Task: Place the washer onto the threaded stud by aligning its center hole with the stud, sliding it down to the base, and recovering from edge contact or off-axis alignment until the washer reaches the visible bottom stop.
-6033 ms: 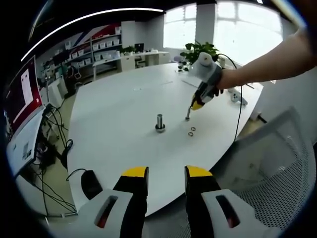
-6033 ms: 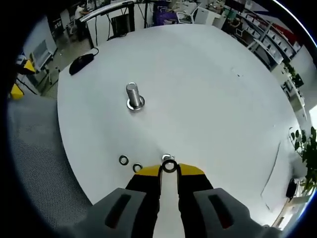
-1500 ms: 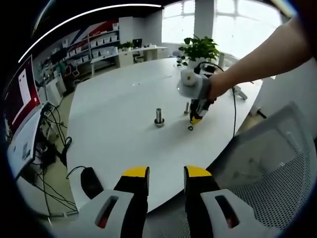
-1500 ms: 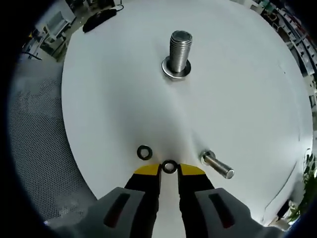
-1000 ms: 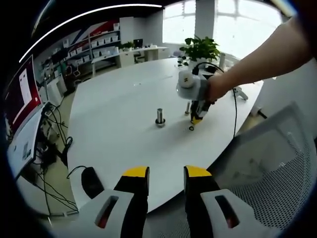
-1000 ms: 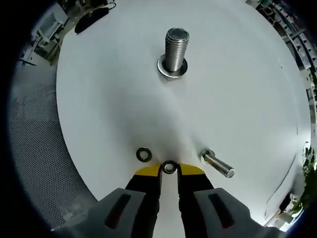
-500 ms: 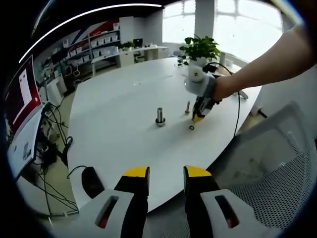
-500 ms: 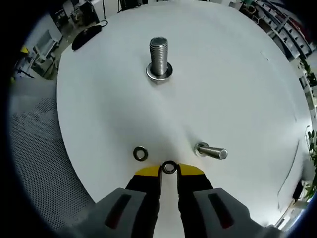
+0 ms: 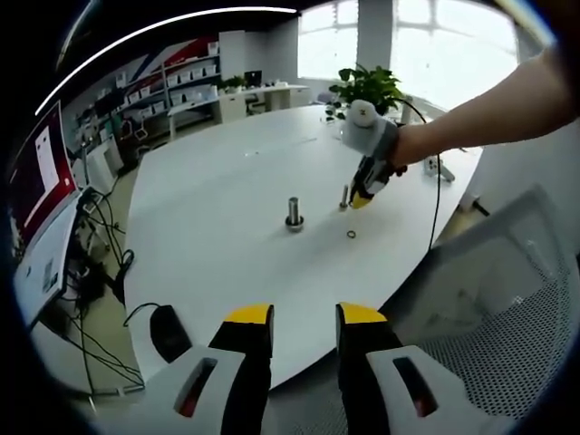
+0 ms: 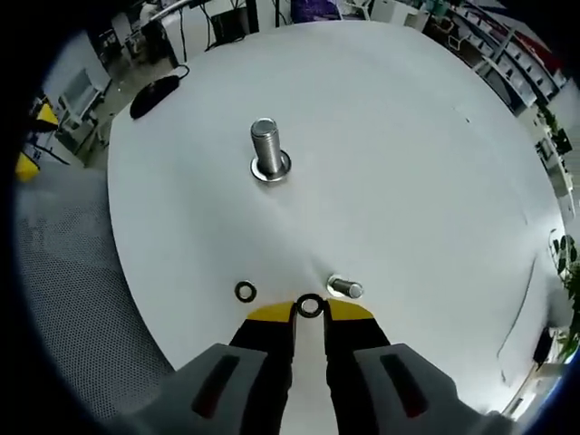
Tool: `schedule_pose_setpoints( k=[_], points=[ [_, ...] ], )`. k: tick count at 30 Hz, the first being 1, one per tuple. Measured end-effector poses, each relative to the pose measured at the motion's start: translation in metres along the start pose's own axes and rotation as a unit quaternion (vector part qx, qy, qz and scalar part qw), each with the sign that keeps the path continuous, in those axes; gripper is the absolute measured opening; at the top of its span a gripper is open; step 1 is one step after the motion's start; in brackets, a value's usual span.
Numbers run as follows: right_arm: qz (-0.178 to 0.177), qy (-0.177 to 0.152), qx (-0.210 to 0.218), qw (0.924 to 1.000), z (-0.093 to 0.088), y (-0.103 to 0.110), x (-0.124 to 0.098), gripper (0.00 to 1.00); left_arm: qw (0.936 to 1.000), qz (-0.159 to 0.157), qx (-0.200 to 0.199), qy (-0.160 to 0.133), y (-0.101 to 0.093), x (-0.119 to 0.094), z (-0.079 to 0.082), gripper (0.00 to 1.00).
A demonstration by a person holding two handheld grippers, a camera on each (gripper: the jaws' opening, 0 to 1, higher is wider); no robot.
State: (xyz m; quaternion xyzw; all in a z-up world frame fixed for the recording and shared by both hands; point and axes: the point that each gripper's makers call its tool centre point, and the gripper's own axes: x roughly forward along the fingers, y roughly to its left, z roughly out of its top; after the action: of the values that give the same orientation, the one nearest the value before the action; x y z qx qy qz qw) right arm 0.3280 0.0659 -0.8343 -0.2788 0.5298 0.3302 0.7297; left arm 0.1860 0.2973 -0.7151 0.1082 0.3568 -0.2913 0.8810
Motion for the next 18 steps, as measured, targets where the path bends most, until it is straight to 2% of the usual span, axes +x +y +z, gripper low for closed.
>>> schedule_pose_setpoints(
  k=[4, 9, 13, 18],
  points=[
    [-0.004, -0.004, 0.008, 1.0, 0.0, -0.008, -0.004, 0.14, 1.0, 0.001, 0.001, 0.0, 0.0, 0.0, 0.0, 0.25],
    [-0.011, -0.014, 0.005, 0.9998, 0.003, -0.006, -0.015, 0.14, 1.0, 0.002, 0.002, 0.0, 0.0, 0.0, 0.0, 0.25],
    [-0.021, -0.023, 0.006, 0.9995, 0.006, -0.017, -0.018, 0.14, 1.0, 0.002, 0.003, -0.001, 0.0, 0.0, 0.0, 0.25],
    [-0.019, -0.027, 0.009, 0.9994, 0.007, -0.016, -0.022, 0.14, 1.0, 0.001, 0.005, 0.0, 0.0, 0.0, 0.0, 0.25]
  ],
)
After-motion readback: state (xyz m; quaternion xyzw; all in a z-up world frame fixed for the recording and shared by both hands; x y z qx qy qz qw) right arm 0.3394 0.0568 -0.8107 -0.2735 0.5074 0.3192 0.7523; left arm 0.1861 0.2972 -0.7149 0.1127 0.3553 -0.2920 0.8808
